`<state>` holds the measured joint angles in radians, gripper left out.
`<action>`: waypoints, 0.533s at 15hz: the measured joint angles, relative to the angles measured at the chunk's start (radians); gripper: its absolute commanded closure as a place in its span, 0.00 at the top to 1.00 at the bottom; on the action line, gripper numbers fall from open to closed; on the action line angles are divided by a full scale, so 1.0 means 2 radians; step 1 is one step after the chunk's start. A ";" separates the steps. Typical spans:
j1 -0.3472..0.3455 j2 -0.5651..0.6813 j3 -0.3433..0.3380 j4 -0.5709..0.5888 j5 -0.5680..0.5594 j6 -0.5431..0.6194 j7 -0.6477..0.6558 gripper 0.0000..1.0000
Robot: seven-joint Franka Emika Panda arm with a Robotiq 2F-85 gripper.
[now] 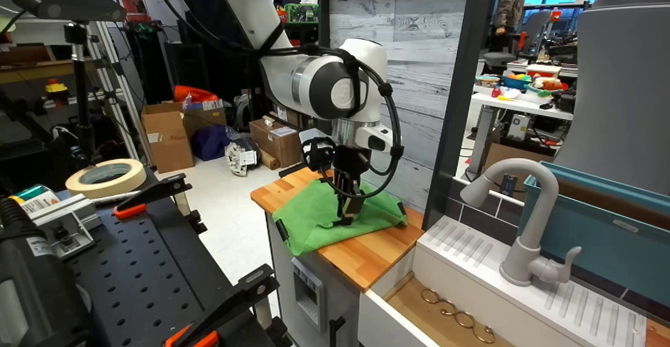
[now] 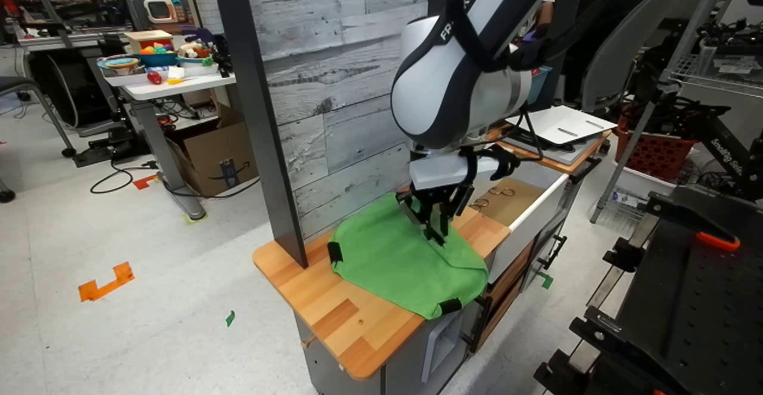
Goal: Fold the towel once from right to left.
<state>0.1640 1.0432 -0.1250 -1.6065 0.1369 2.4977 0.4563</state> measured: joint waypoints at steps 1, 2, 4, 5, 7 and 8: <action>0.000 0.000 0.000 0.002 -0.002 0.000 0.000 0.72; 0.000 0.000 0.000 0.002 -0.005 0.001 0.000 0.79; 0.000 -0.006 0.000 0.000 -0.006 0.001 0.000 0.94; 0.000 -0.013 -0.001 -0.006 -0.006 0.001 0.000 0.99; 0.000 -0.041 -0.002 -0.032 -0.006 0.000 0.000 1.00; 0.000 -0.061 -0.003 -0.054 -0.010 -0.001 -0.002 0.97</action>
<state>0.1642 0.9218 -0.1316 -1.7137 0.1169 2.4965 0.4532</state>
